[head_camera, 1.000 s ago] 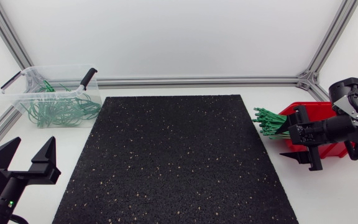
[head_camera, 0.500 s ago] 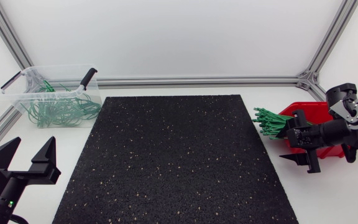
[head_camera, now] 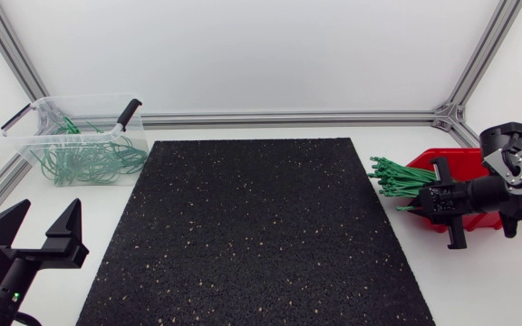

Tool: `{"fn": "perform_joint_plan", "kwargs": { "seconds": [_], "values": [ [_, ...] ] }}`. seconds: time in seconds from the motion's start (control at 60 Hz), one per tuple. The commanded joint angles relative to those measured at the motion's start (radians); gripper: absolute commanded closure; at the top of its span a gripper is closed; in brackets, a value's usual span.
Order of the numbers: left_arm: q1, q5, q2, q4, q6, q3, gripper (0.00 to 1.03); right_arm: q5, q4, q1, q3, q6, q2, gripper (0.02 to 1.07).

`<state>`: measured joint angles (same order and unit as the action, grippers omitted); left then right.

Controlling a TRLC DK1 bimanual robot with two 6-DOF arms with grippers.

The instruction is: Take a green cable tie from the red box, thread the tail through the head to close it, then place it in the transparent bin on the left.

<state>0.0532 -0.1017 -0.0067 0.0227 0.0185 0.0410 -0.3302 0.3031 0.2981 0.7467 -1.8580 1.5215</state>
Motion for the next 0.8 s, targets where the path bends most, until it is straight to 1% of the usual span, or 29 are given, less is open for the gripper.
{"fn": "perform_joint_plan", "kwargs": {
  "seconds": [0.0,0.283,0.383,0.467,0.55,0.667,0.783],
  "values": [
    [-0.003,0.008,0.004,-0.030,-0.015,-0.038,0.04,0.008,-0.012,0.009,-0.032,0.006,-0.035,1.01],
    [0.000,0.008,0.004,-0.030,-0.015,-0.038,0.04,0.025,-0.002,0.009,-0.047,0.010,-0.172,1.01],
    [0.000,0.008,0.002,-0.030,-0.015,-0.038,0.04,0.025,0.048,0.007,-0.029,0.020,-0.224,1.01],
    [0.000,0.008,0.001,-0.030,-0.022,-0.038,0.04,0.022,0.125,-0.014,0.013,0.059,-0.284,1.01],
    [-0.003,0.008,-0.004,-0.030,-0.023,-0.038,0.04,0.013,0.168,-0.034,0.049,0.106,-0.328,1.01],
    [-0.004,0.011,-0.006,-0.030,-0.023,-0.038,0.04,-0.038,0.180,-0.056,0.095,0.220,-0.399,1.01],
    [-0.007,0.011,-0.006,-0.030,-0.023,-0.038,0.04,-0.026,0.263,-0.114,0.146,0.298,-0.449,1.01]
  ]
}}
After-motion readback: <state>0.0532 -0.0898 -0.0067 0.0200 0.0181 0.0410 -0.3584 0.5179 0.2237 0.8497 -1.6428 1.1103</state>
